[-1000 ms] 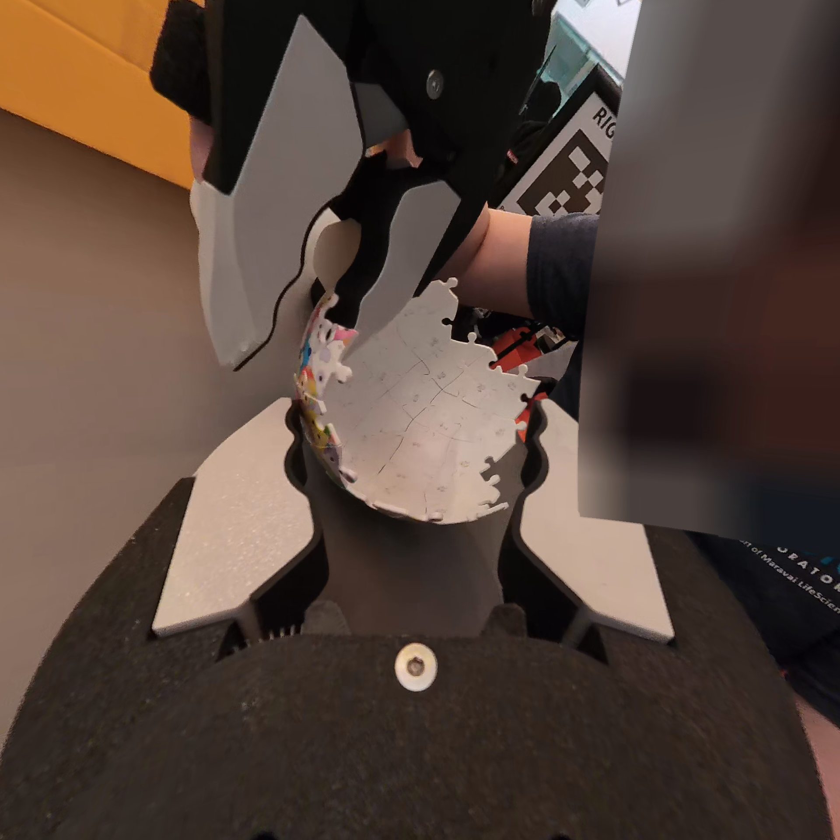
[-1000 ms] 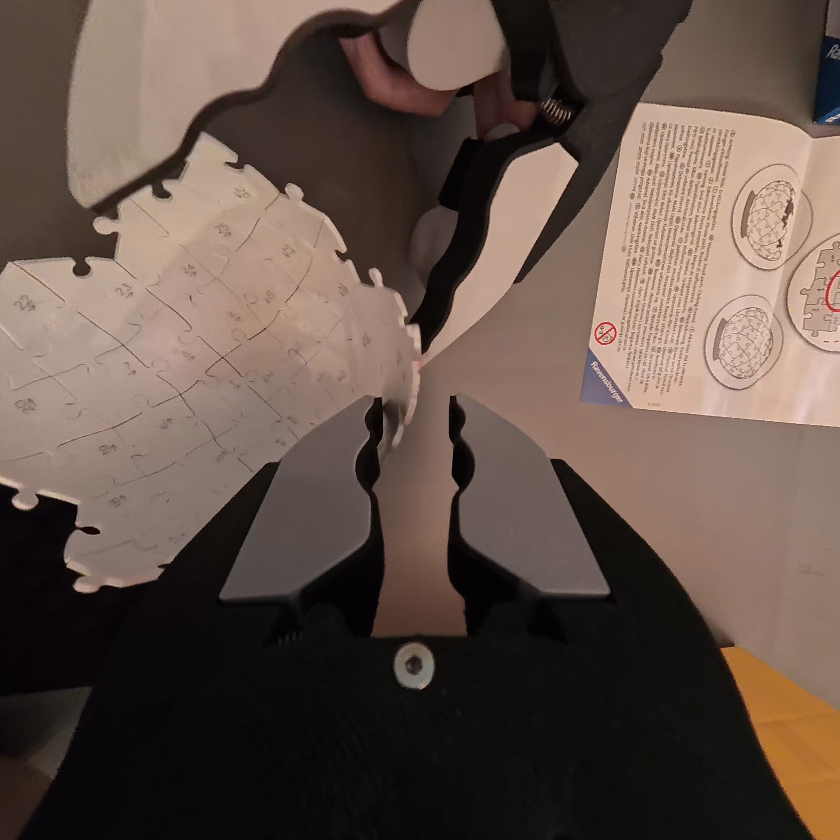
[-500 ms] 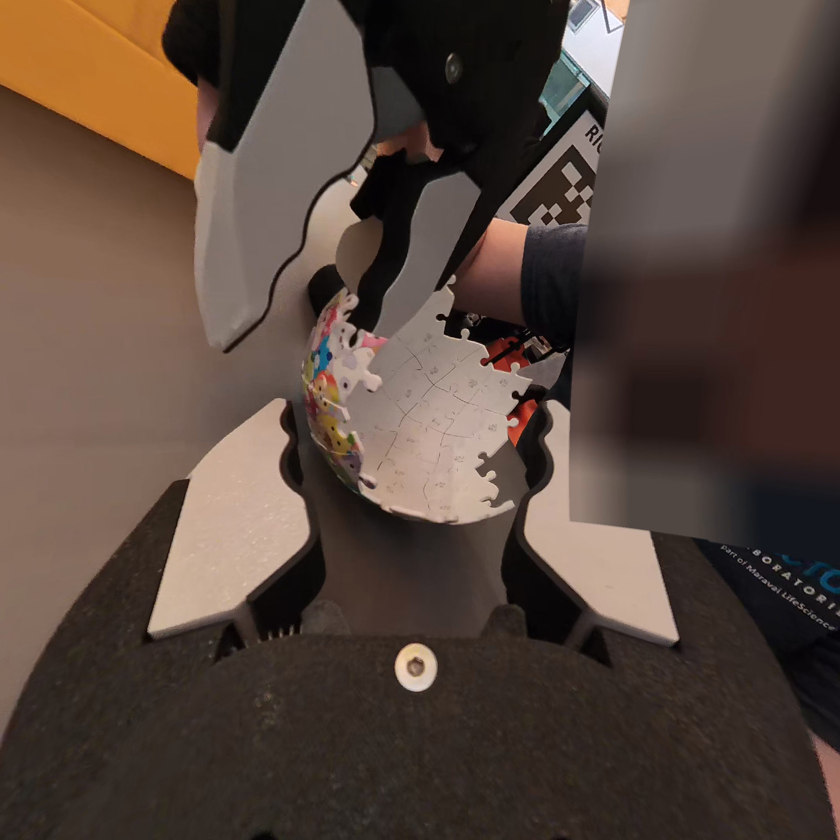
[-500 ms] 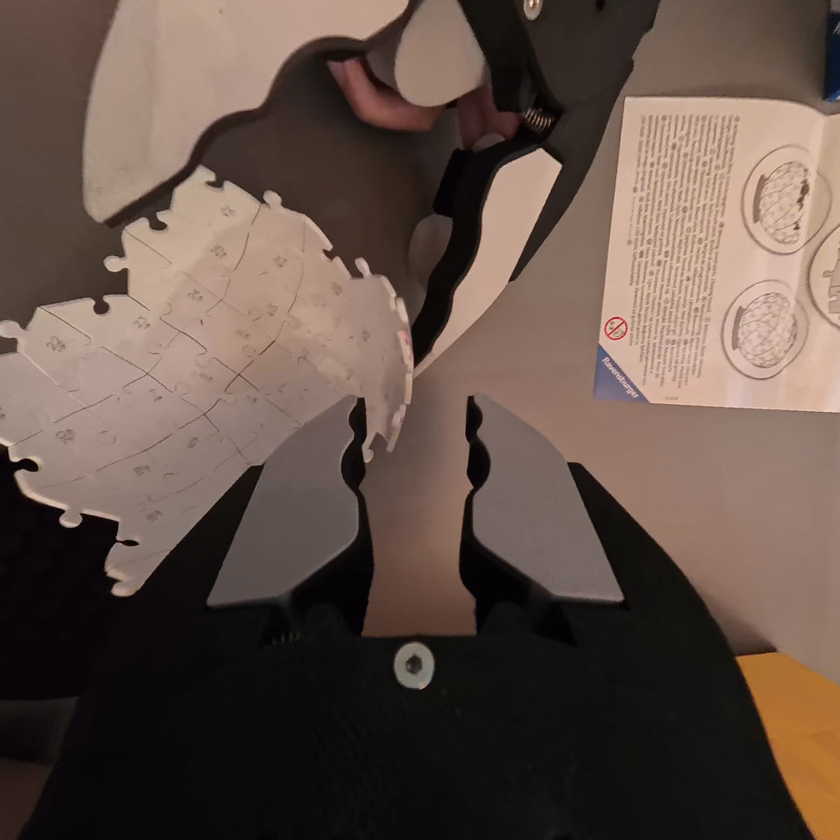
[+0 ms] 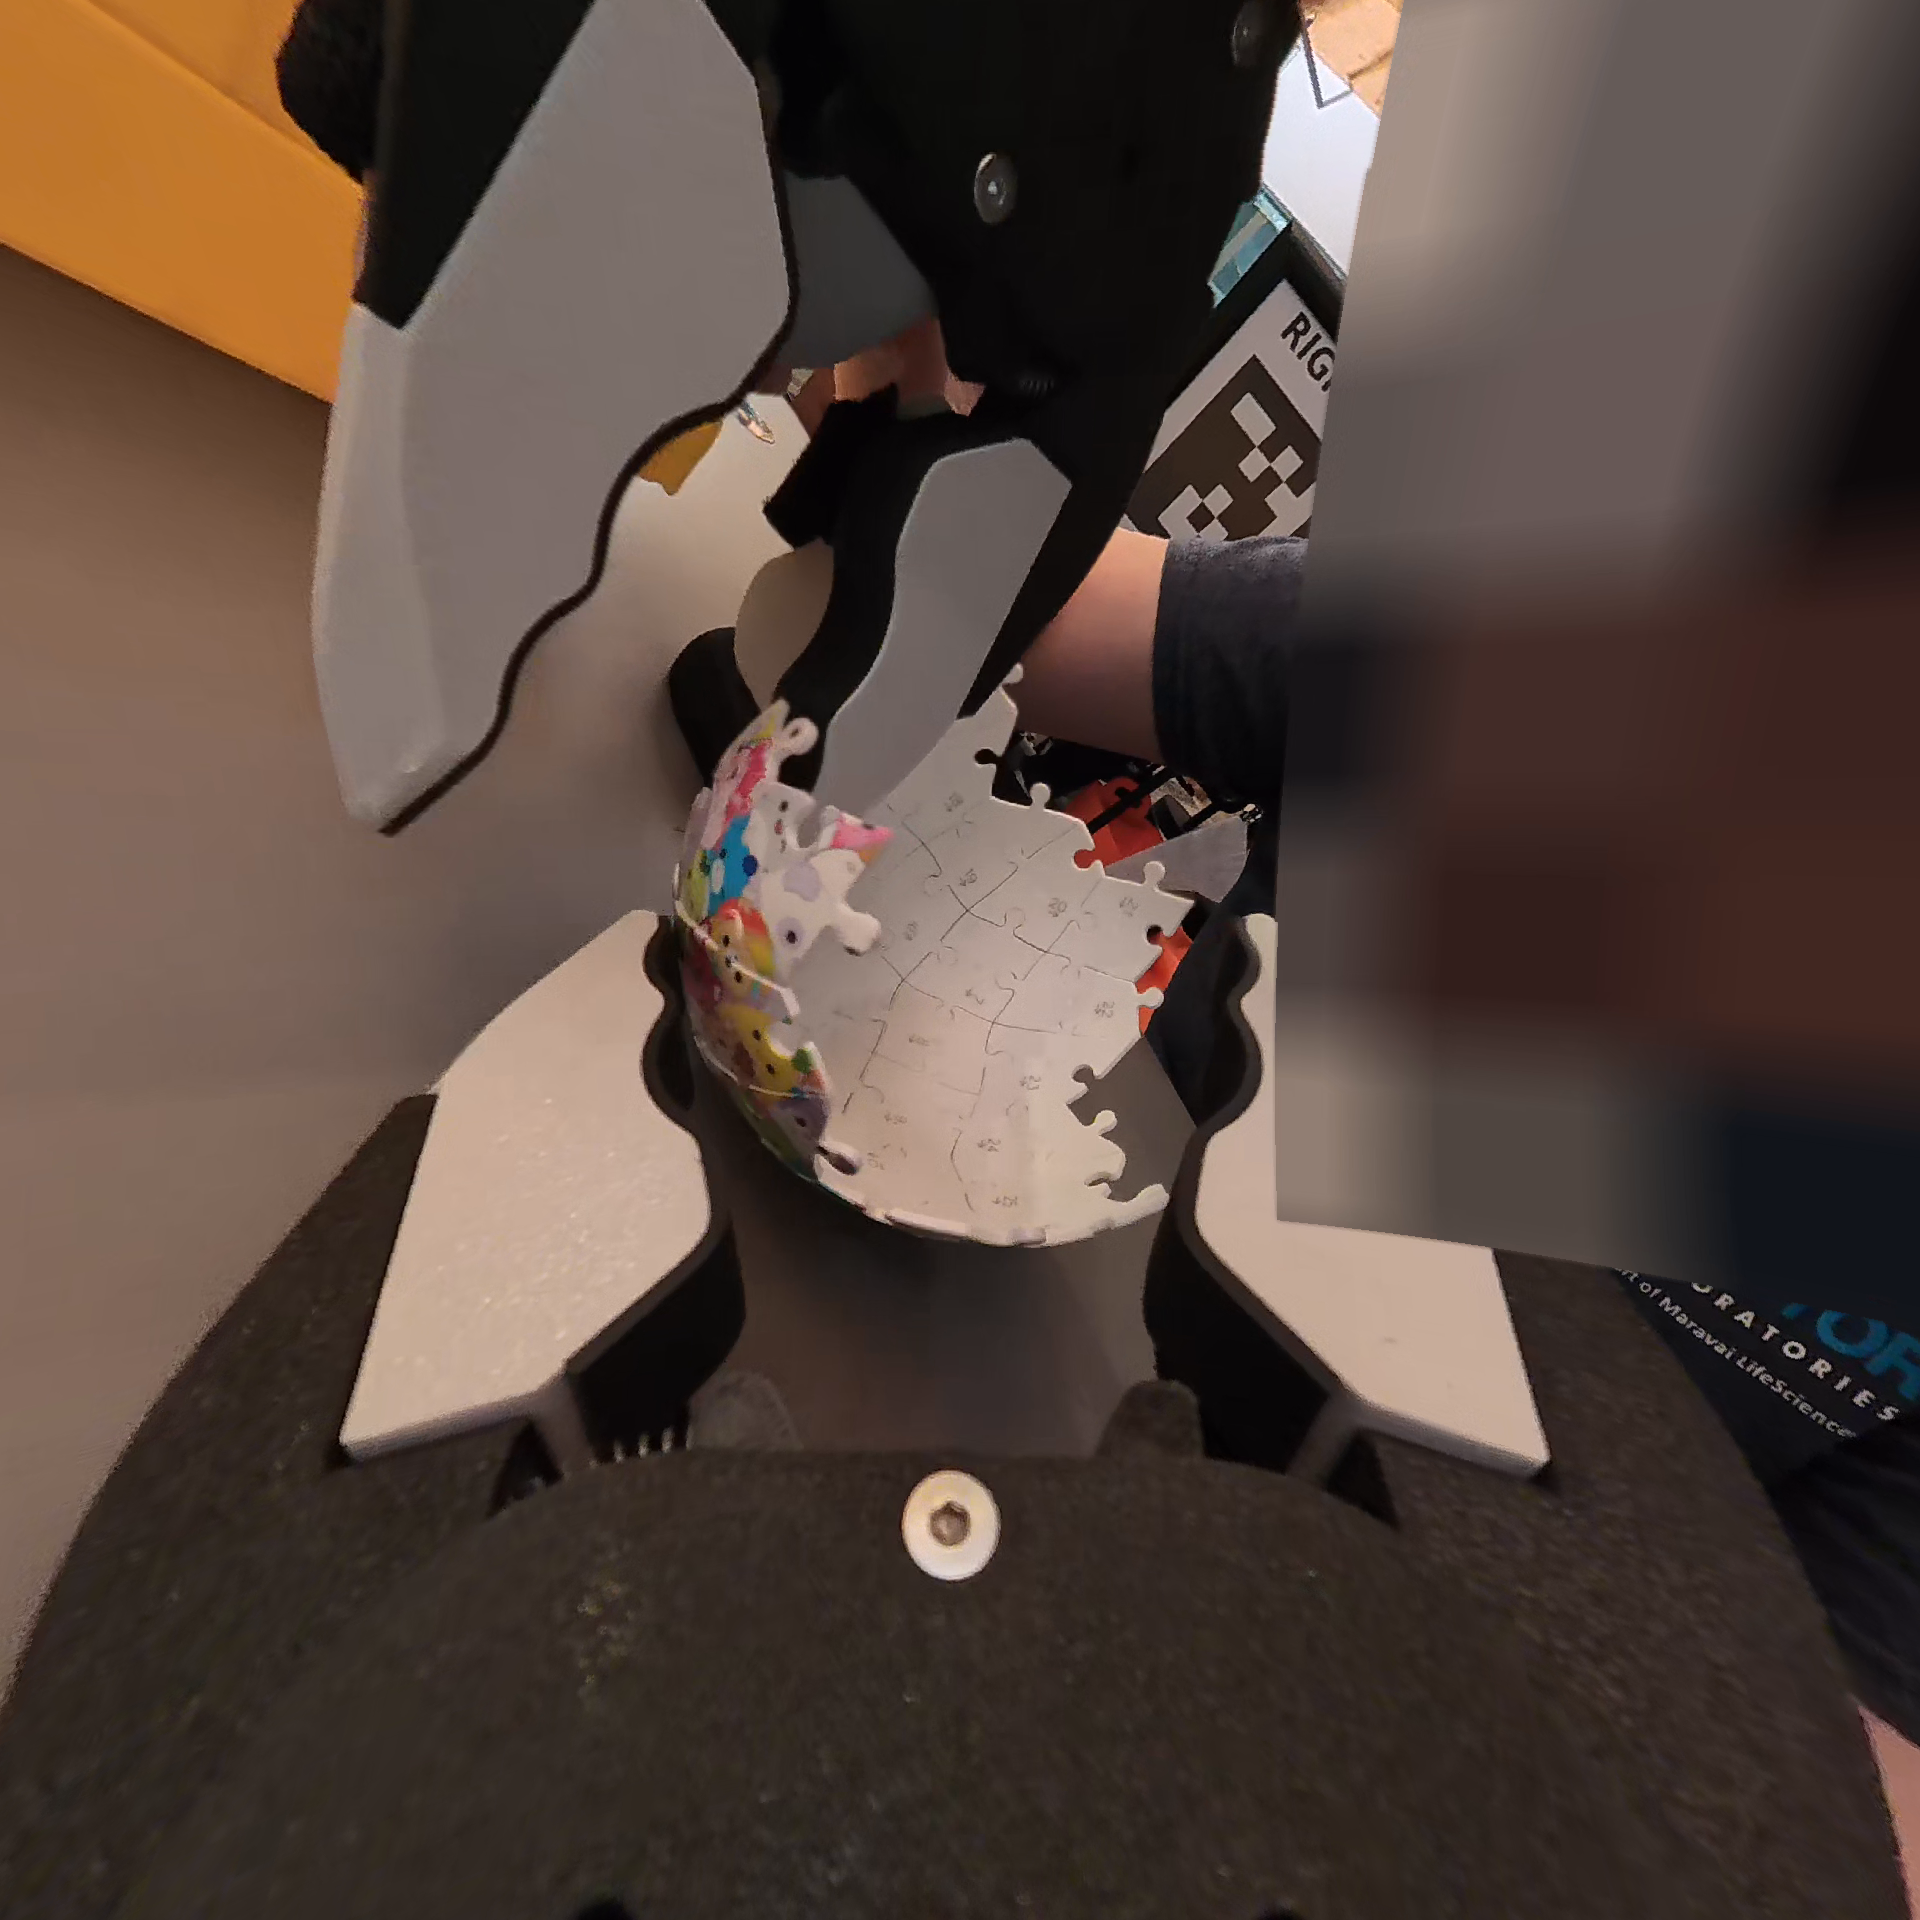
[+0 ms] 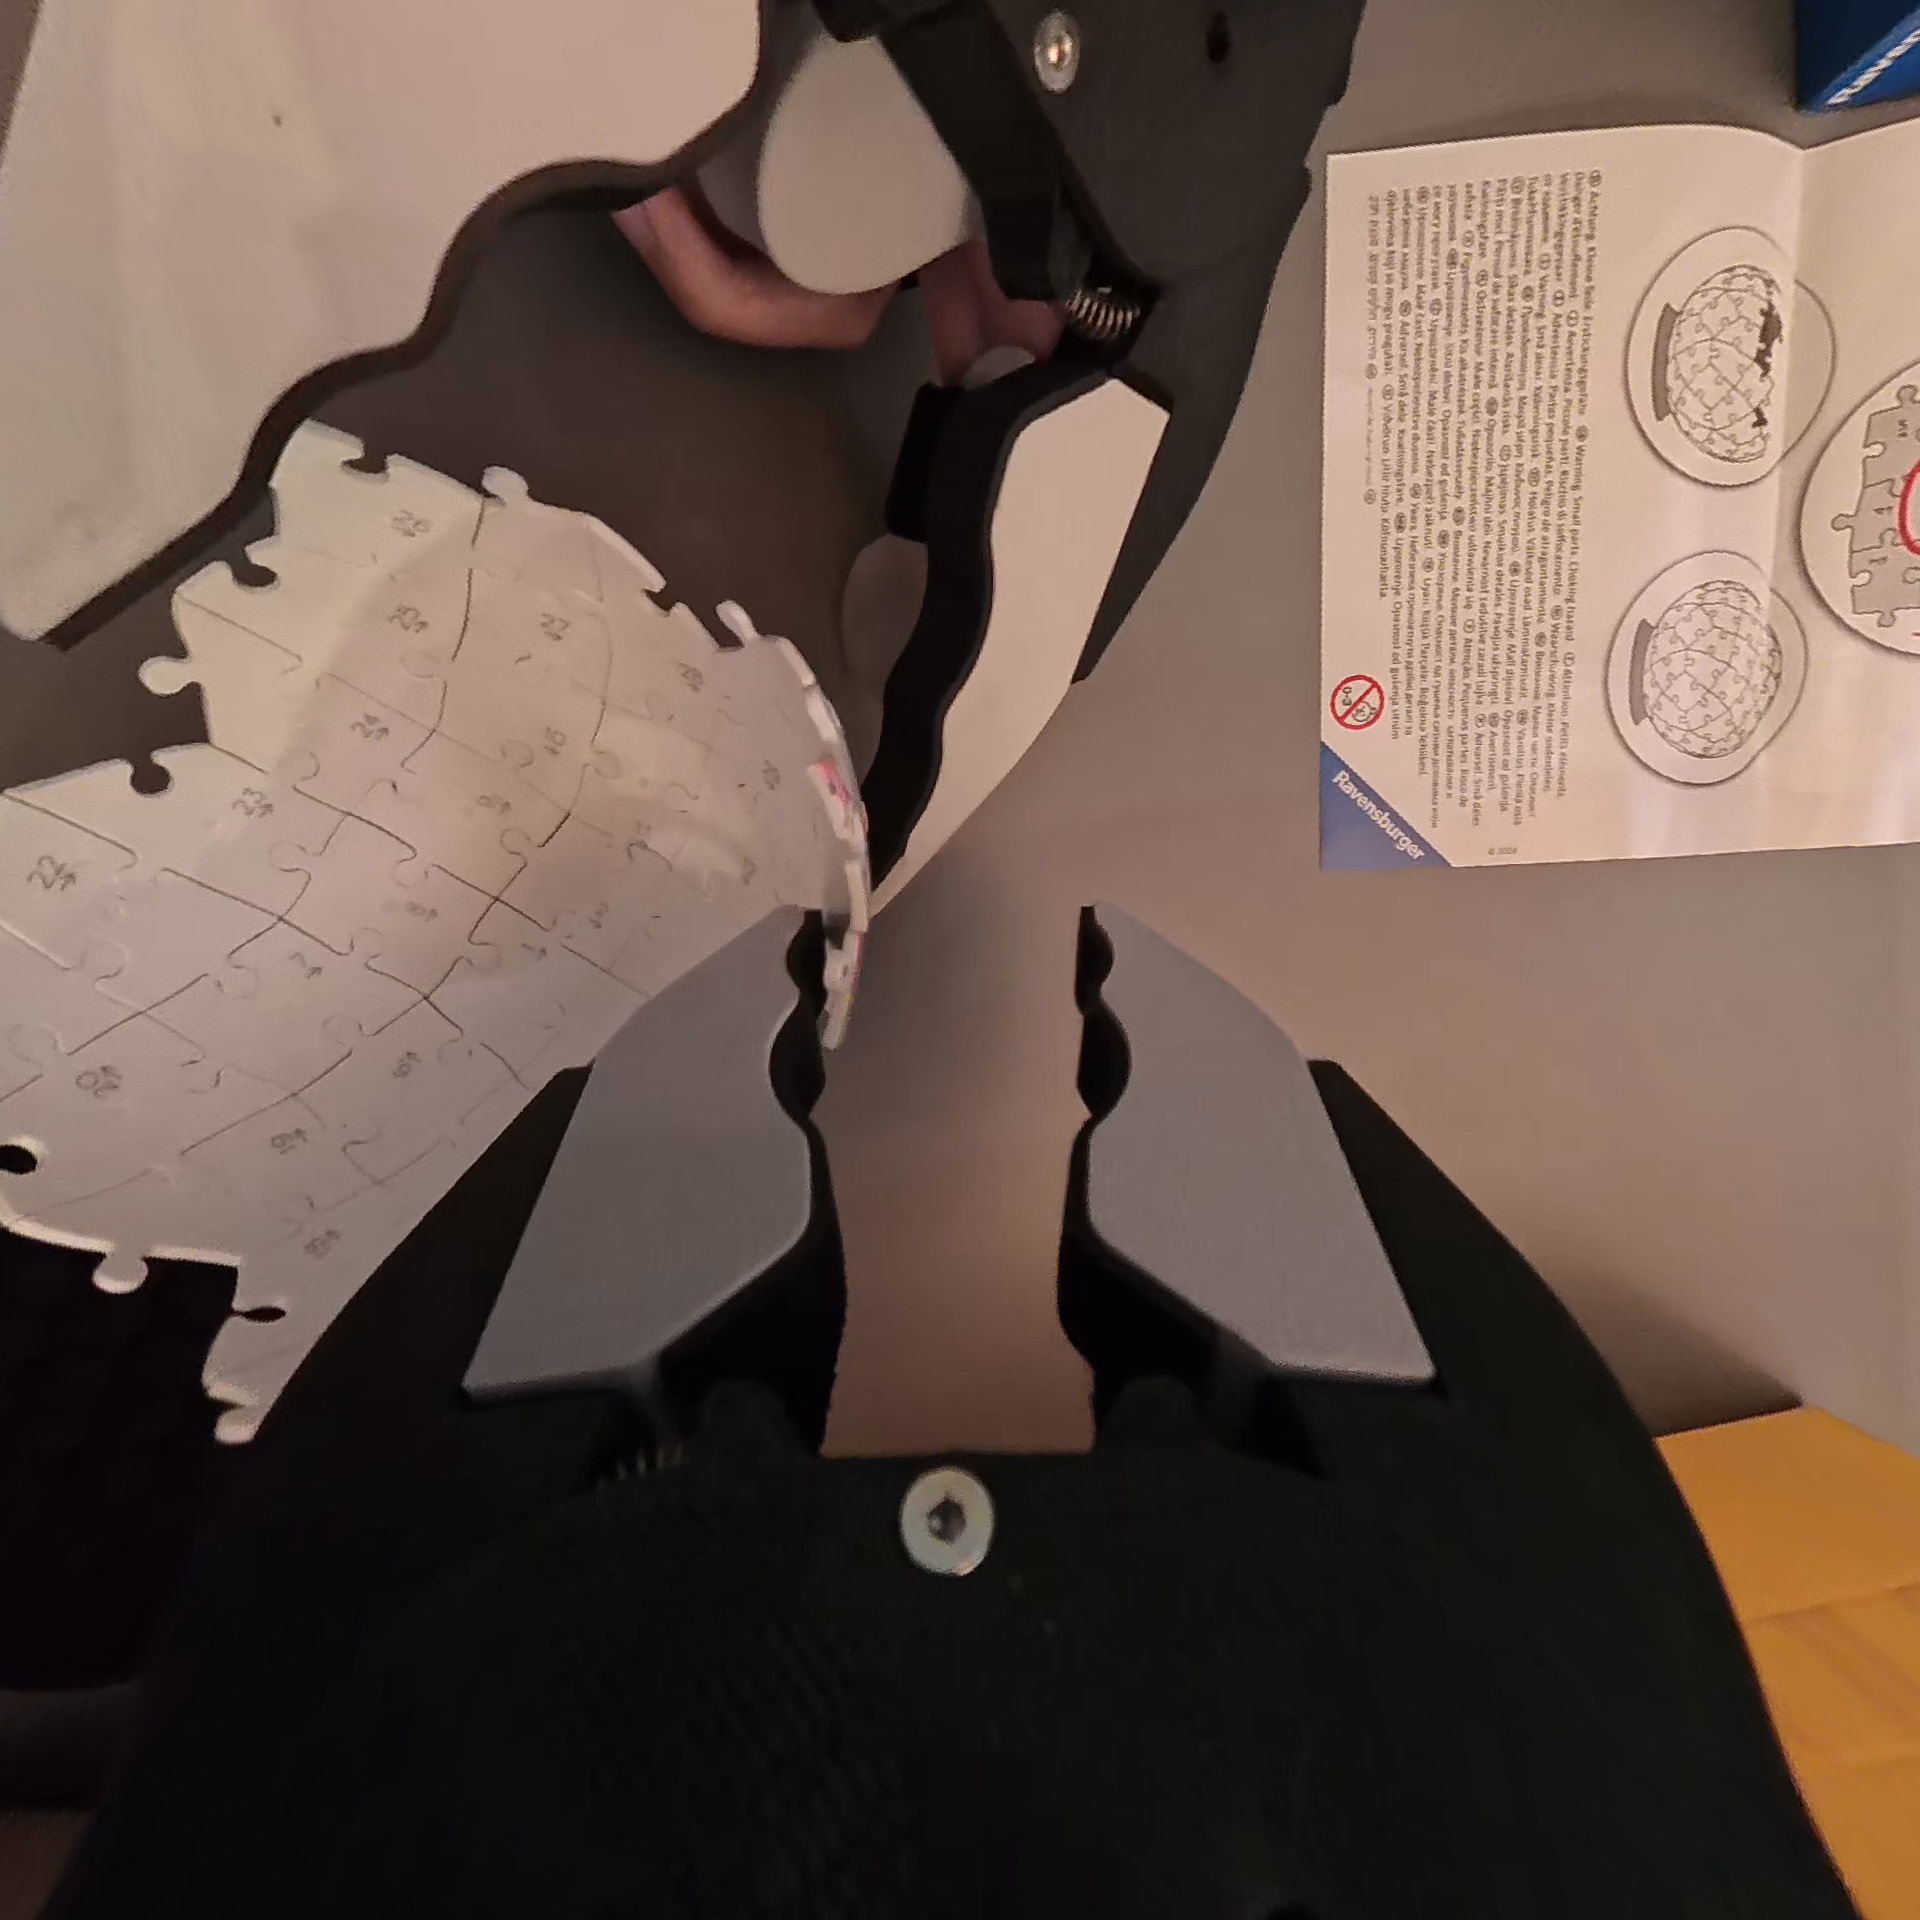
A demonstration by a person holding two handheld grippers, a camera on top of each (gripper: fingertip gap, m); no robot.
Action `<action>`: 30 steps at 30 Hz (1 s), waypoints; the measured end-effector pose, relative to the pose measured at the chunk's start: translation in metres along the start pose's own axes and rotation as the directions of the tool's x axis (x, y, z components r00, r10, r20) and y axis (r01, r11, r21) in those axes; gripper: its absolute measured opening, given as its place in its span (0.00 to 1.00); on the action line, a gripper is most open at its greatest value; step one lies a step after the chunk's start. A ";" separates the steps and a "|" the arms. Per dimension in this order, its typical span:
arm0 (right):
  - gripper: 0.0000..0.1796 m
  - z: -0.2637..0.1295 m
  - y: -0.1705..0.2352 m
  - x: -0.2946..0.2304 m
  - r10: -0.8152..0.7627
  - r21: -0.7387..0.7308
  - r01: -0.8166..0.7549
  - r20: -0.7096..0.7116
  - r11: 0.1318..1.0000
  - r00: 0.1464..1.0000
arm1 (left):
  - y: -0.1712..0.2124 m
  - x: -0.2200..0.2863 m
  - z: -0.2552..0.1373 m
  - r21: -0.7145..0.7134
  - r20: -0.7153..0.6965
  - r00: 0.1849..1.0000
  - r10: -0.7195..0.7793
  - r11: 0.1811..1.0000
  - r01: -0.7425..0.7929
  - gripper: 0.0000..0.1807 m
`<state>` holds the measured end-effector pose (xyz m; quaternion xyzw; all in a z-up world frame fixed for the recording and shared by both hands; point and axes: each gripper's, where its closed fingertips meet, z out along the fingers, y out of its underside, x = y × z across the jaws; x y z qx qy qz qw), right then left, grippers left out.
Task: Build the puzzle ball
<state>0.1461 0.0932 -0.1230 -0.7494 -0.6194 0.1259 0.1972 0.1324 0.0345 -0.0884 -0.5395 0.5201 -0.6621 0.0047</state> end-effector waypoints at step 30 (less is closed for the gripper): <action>0.29 0.009 0.007 0.008 0.146 -0.033 -0.145 0.003 0.989 0.989 | -0.001 -0.005 -0.004 0.072 0.035 0.998 -0.049 0.996 0.046 0.55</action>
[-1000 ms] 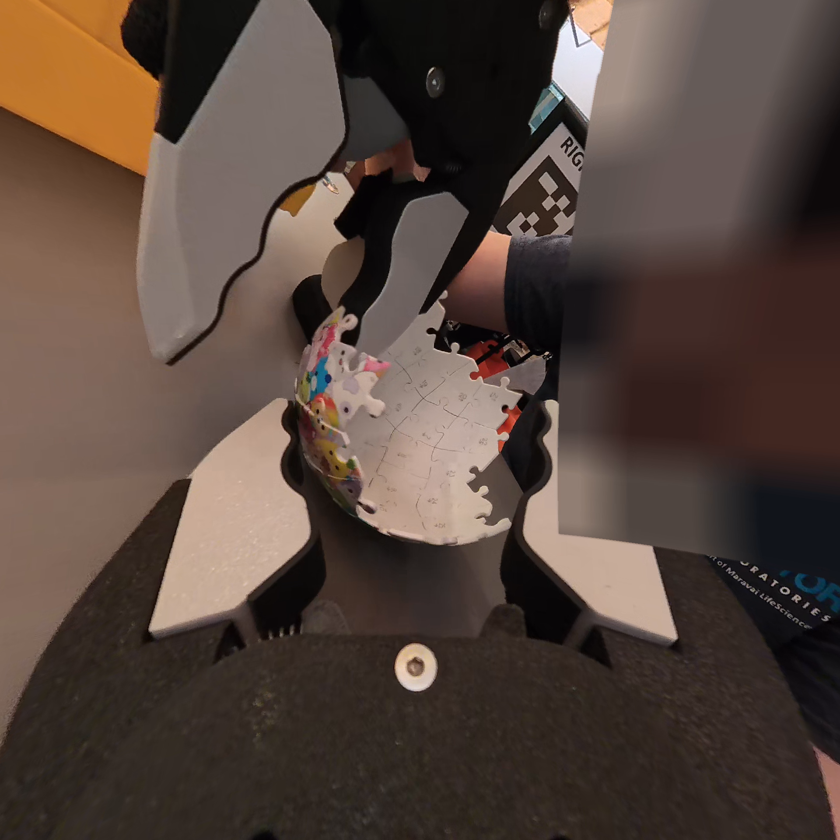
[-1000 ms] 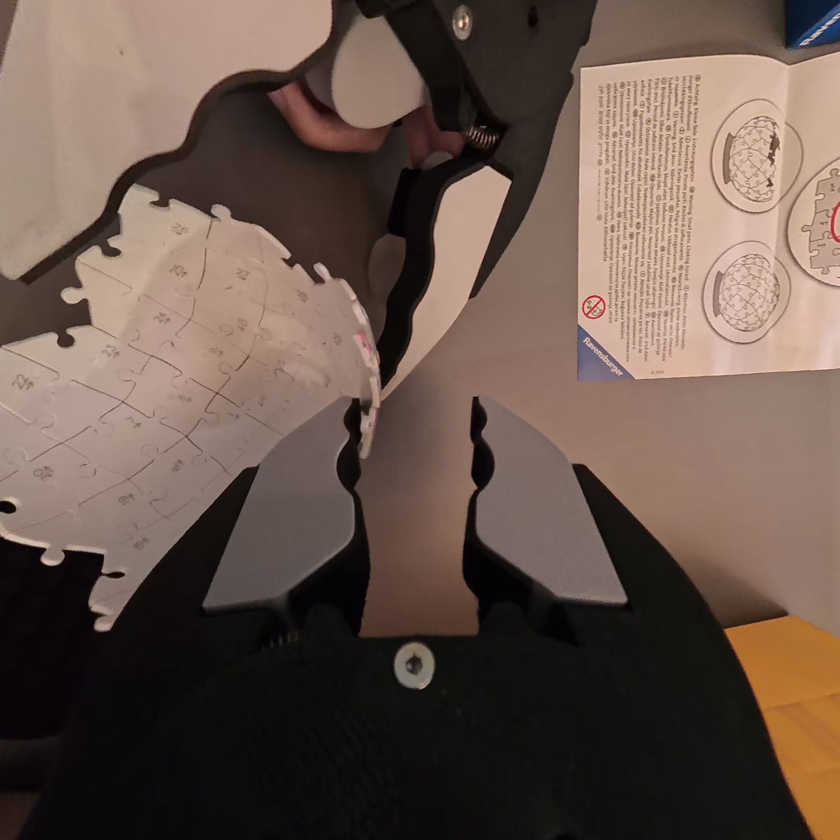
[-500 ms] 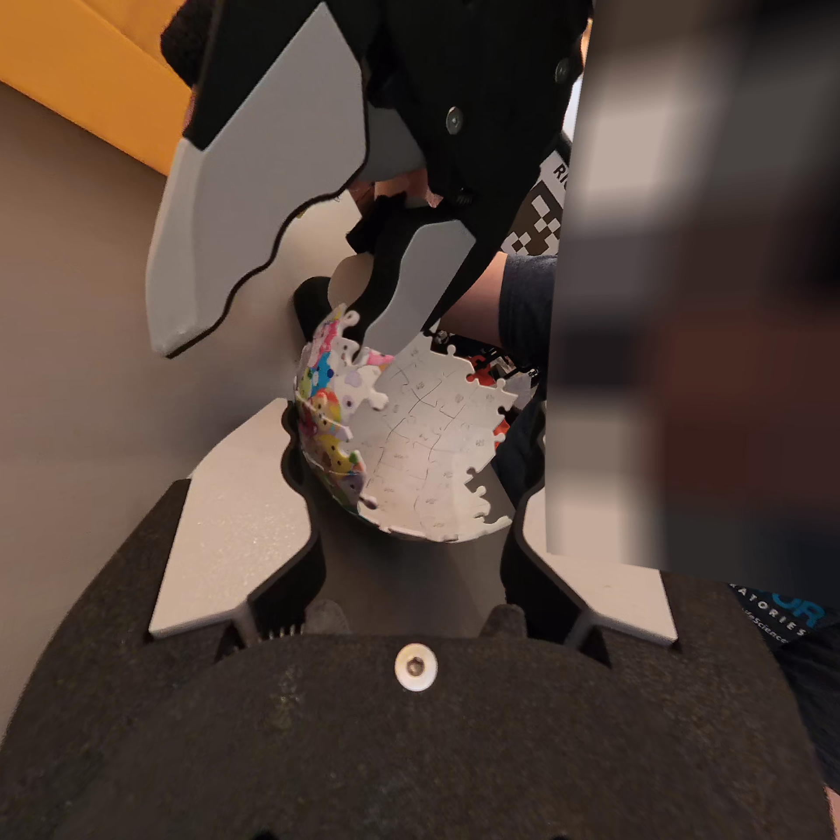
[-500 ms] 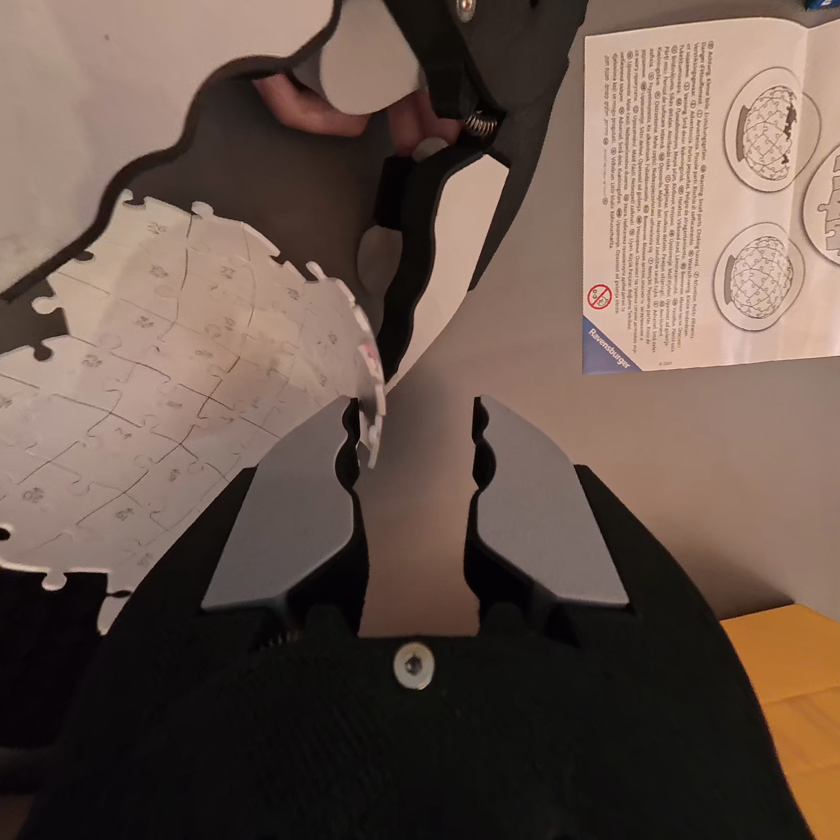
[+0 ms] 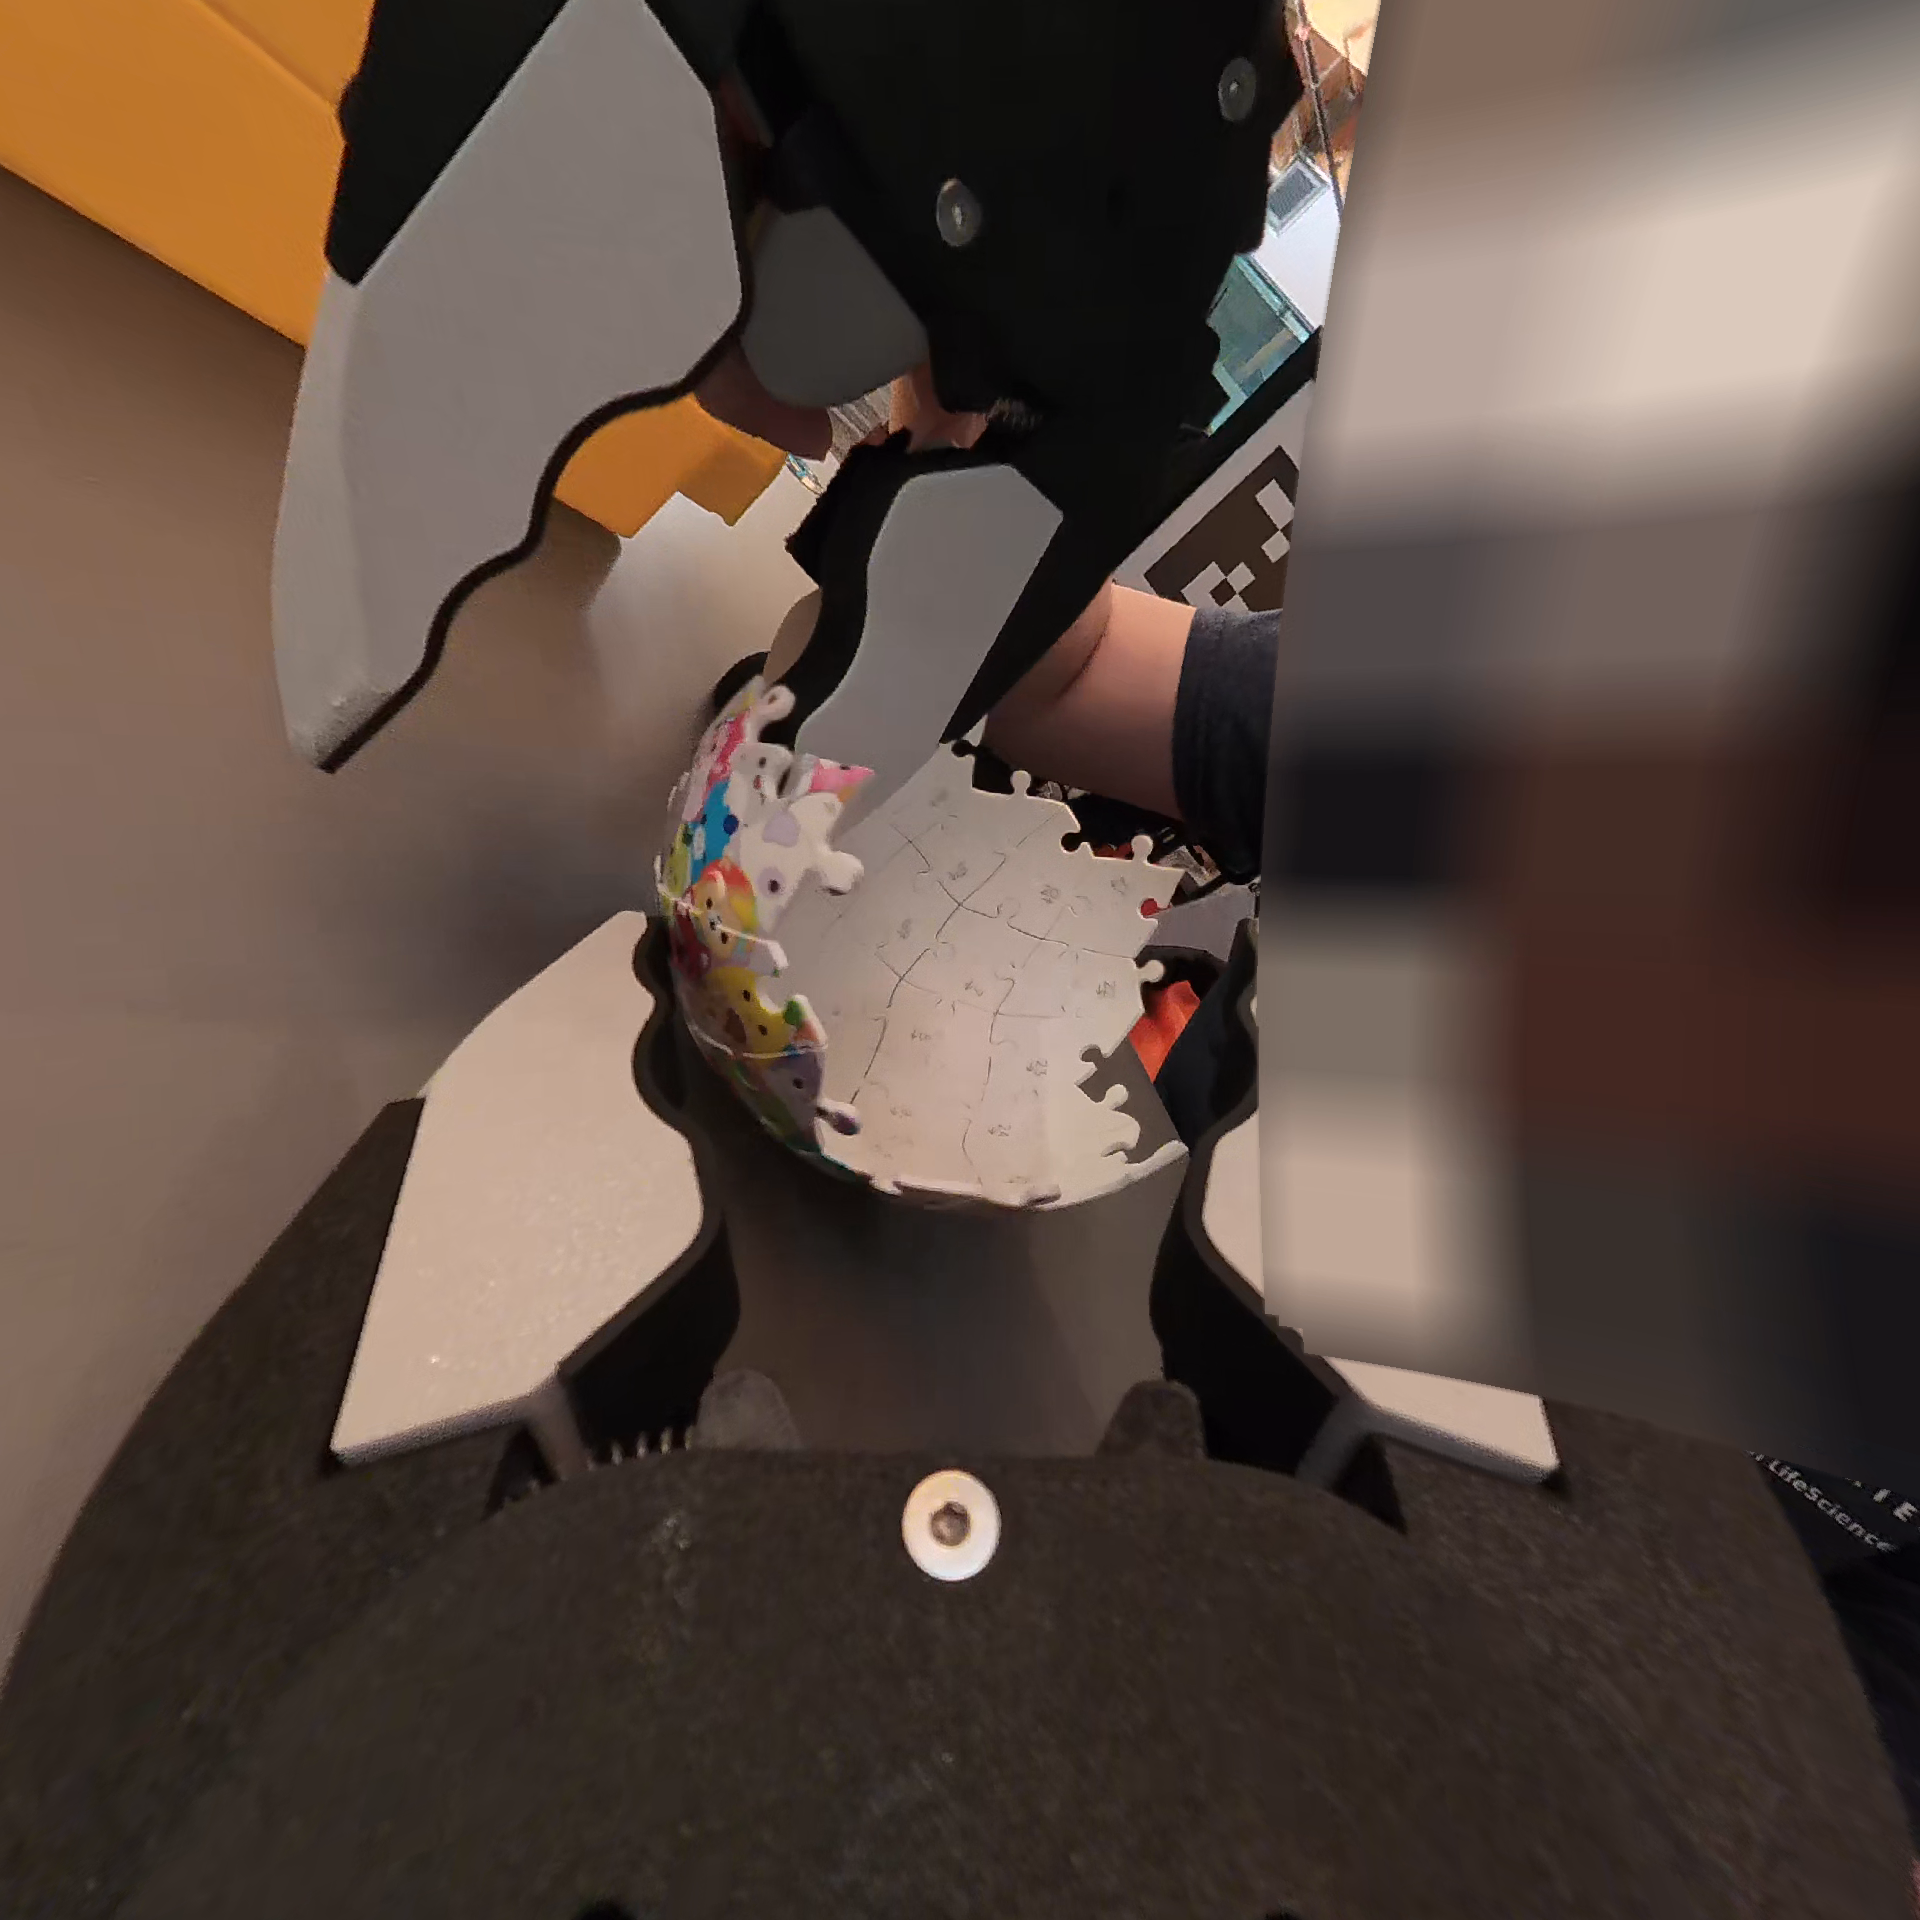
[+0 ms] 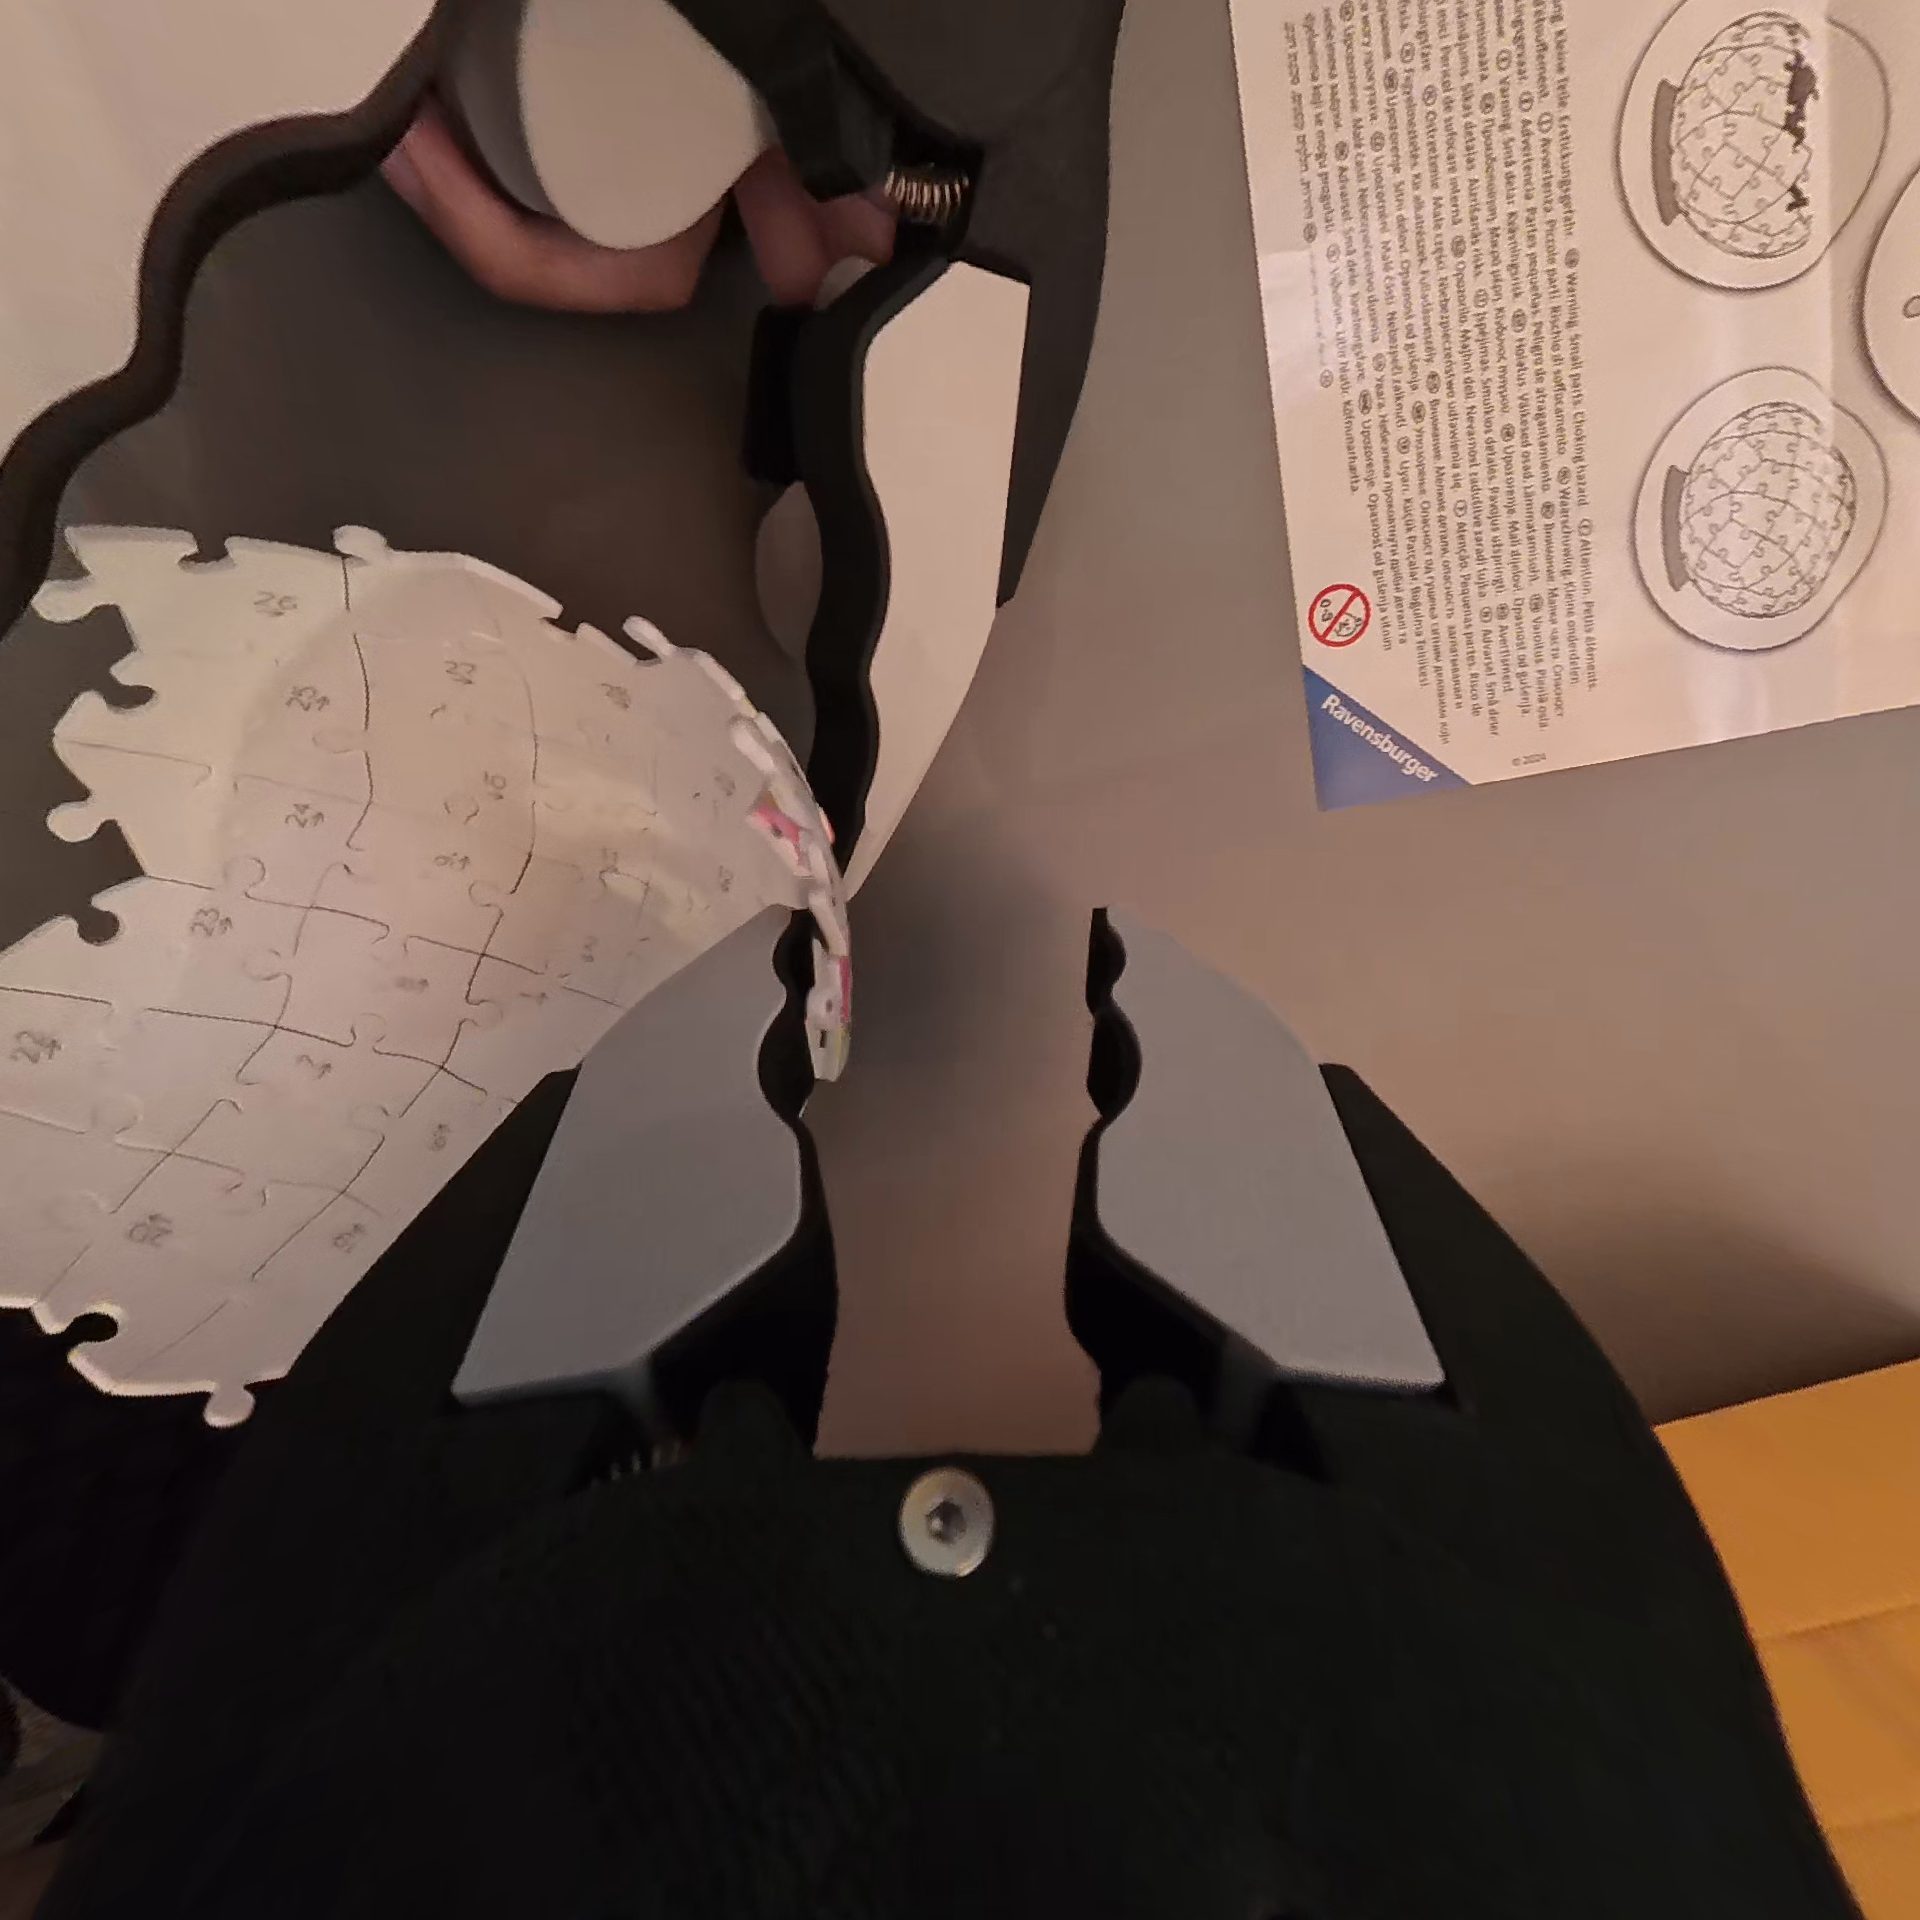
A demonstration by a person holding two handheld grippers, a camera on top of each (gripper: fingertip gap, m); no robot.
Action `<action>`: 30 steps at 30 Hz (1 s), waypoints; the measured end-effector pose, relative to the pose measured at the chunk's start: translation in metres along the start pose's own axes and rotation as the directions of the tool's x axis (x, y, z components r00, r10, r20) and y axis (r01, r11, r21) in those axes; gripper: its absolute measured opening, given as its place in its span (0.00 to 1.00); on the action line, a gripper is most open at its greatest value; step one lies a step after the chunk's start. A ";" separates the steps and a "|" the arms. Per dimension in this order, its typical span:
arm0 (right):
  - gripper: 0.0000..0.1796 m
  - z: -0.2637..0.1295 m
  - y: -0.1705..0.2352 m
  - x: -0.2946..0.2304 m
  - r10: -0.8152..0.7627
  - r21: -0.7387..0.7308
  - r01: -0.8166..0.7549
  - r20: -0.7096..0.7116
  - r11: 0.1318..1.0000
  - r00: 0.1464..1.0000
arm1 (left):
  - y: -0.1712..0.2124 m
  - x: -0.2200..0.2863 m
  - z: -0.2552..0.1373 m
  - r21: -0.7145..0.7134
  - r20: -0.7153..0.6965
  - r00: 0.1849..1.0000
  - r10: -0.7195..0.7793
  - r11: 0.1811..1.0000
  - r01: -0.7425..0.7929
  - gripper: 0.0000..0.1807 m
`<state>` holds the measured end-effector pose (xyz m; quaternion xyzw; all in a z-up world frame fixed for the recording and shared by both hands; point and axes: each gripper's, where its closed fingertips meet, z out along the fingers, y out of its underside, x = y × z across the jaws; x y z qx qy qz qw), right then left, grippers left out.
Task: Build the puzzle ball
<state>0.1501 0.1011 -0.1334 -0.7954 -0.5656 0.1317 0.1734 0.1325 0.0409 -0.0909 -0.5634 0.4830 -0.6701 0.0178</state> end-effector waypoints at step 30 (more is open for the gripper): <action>0.24 -0.013 -0.005 -0.008 -0.081 0.022 0.081 -0.002 0.996 0.997 | -0.005 0.003 -0.004 0.046 -0.048 0.998 -0.030 0.998 0.033 0.47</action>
